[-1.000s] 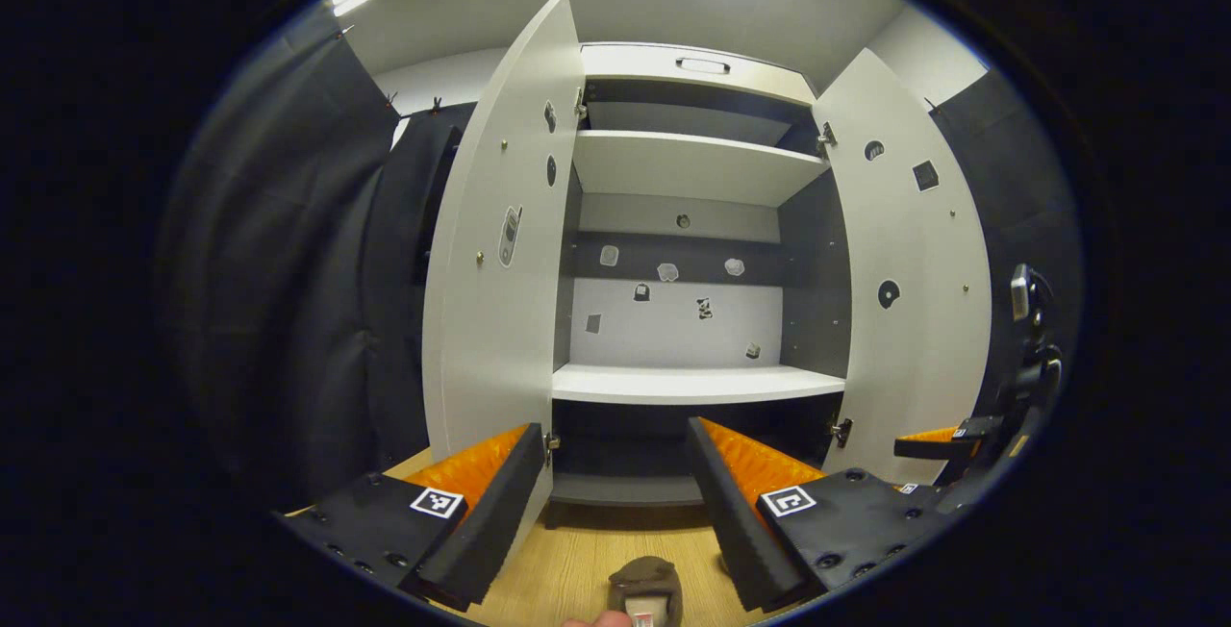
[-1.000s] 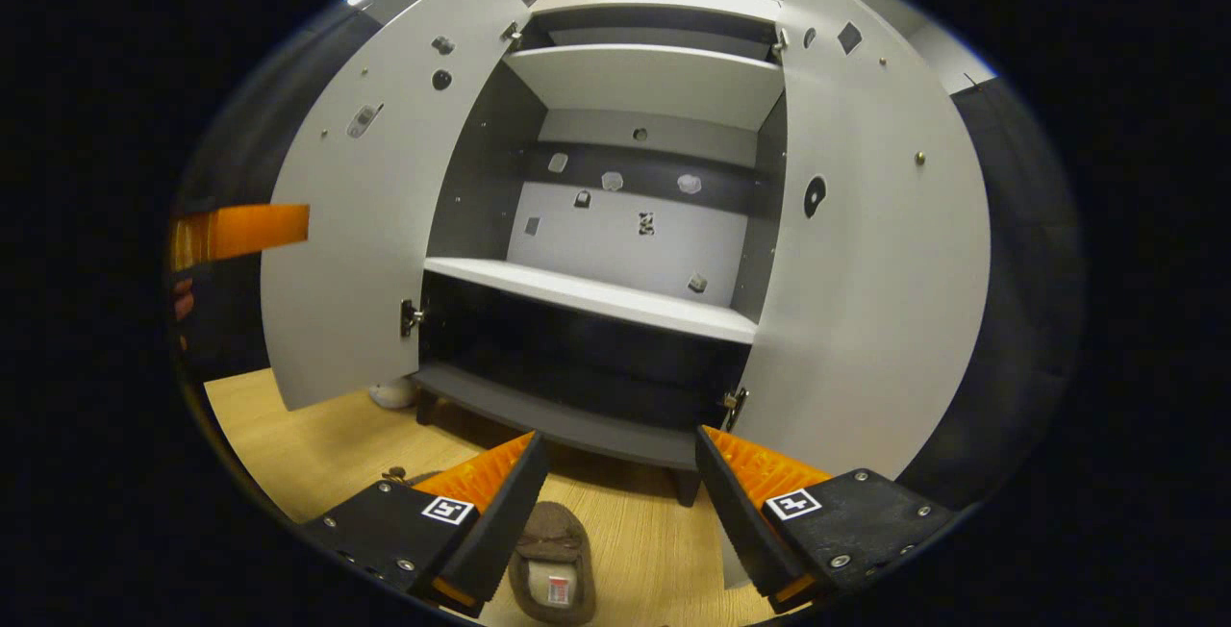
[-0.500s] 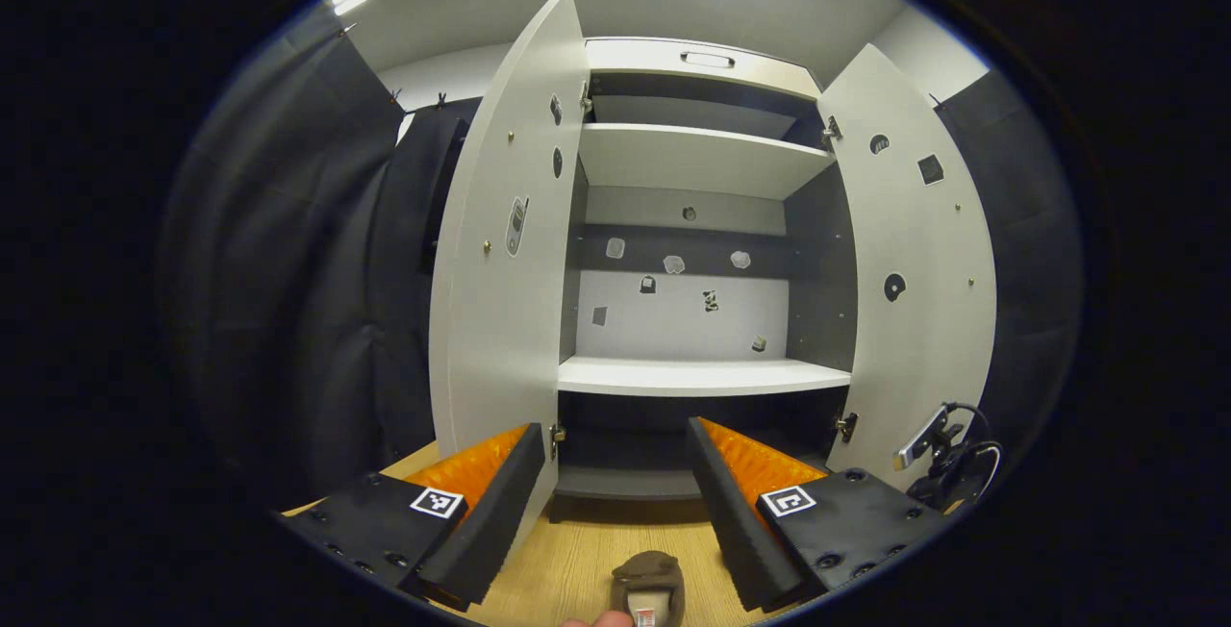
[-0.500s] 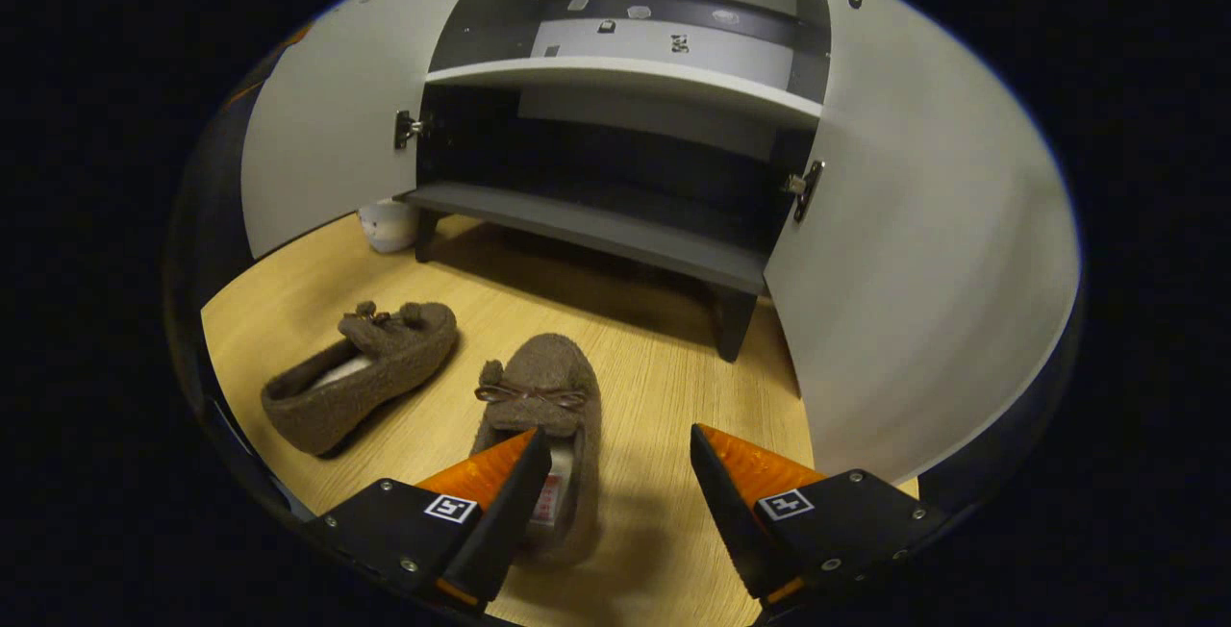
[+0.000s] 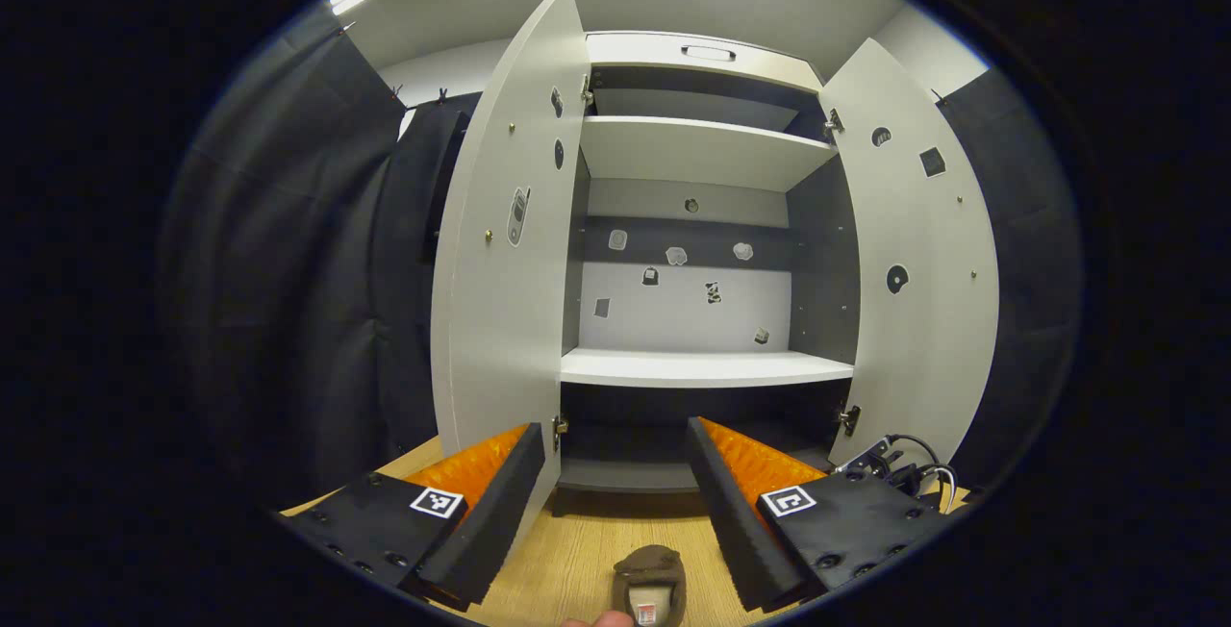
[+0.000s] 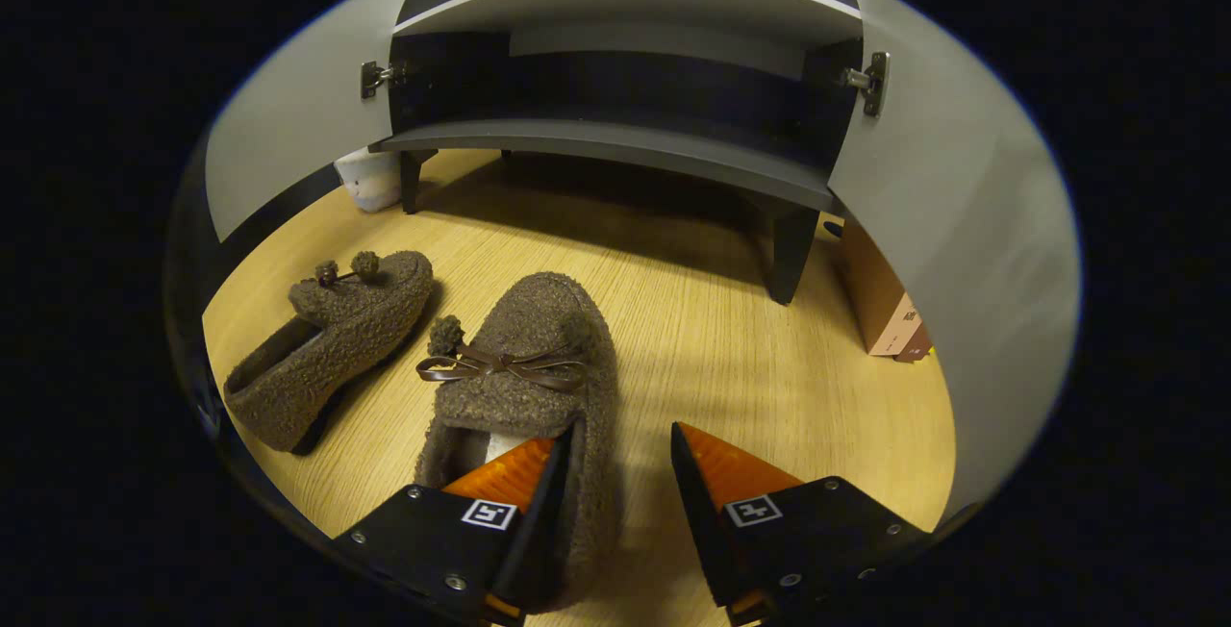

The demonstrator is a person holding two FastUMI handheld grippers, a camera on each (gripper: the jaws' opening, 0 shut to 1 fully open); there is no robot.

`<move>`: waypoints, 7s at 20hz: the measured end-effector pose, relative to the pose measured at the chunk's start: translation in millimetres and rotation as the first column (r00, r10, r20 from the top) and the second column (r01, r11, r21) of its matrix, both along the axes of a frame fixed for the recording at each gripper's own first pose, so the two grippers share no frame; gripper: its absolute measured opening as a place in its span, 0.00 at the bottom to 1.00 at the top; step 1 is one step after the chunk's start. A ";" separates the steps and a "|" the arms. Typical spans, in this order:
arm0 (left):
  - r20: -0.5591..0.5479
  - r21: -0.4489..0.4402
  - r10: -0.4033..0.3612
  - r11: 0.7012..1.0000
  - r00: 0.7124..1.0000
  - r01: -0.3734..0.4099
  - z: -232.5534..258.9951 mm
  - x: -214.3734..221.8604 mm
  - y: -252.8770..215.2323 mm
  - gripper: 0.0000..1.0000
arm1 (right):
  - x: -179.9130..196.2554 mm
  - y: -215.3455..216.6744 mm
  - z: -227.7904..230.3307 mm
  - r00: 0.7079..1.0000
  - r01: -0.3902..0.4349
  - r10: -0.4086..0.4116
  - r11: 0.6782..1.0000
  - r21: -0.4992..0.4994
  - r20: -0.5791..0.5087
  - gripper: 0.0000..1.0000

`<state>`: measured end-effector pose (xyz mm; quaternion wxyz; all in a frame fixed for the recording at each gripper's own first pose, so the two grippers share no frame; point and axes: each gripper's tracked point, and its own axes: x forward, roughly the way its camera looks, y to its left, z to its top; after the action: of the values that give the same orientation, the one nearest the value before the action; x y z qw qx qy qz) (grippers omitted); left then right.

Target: Grab one shoe with the right hand and put it into the shoe cabinet, grab the other shoe with the left hand and put it into the shoe cabinet; then close the right door with the right hand and the left door with the left hand.

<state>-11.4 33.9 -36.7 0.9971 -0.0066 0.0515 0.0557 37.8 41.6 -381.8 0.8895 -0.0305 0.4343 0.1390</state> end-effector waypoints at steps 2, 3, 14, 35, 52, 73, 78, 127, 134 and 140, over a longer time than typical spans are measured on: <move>0.002 -0.001 0.006 1.000 1.000 -0.006 -0.4 -2.1 1.0 0.99 | -3.8 10.0 -1.9 1.000 -0.021 0.022 0.999 0.033 -0.015 0.45; 0.001 -0.003 0.009 1.000 1.000 -0.009 -1.1 -2.9 1.2 0.96 | -2.4 10.6 -0.5 1.000 -0.031 0.031 0.999 0.027 0.001 0.22; 0.000 0.001 -0.005 1.000 1.000 0.005 -4.1 -7.3 -0.4 0.96 | -10.3 16.9 65.0 0.982 0.095 -0.104 0.994 0.061 0.159 0.01; -0.035 -0.058 -0.098 0.994 0.995 0.096 -26.4 -15.4 -9.5 0.96 | 188.3 9.2 418.7 0.747 0.293 -0.396 0.917 0.270 0.534 0.01; -0.087 -0.062 0.017 0.998 0.996 -0.023 -46.7 -16.5 33.1 0.97 | 341.2 -32.2 324.4 0.841 0.478 -0.520 0.844 0.246 0.151 0.11; -0.245 -0.079 -0.082 0.995 0.966 0.064 -112.2 -4.4 12.5 0.99 | 136.3 3.1 412.0 0.713 0.144 -0.208 0.978 0.150 0.670 0.92; -0.441 -0.117 -0.152 0.987 0.884 0.111 -190.6 -23.5 0.5 0.97 | 65.5 -1.2 396.6 0.670 0.135 -0.176 0.984 0.115 0.721 0.92; -0.204 -0.253 -0.105 0.966 0.973 0.051 35.9 223.9 -31.4 0.09 | -44.0 -66.1 344.2 0.778 0.249 -0.296 0.955 0.160 0.554 0.94; -0.329 -0.274 -0.061 0.961 0.942 -0.034 -0.1 356.2 -14.2 0.10 | -55.6 -78.9 348.1 0.756 0.308 -0.344 0.938 0.161 0.556 0.94; -0.417 -0.225 -0.017 0.971 0.909 -0.085 -26.1 399.1 -4.5 0.12 | -50.3 -84.6 350.5 0.742 0.330 -0.380 0.924 0.194 0.551 0.94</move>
<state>387.8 29.3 -62.8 0.9540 -0.1151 0.2687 0.0667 -12.5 -43.0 -31.3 0.9892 0.0491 0.1344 -0.0308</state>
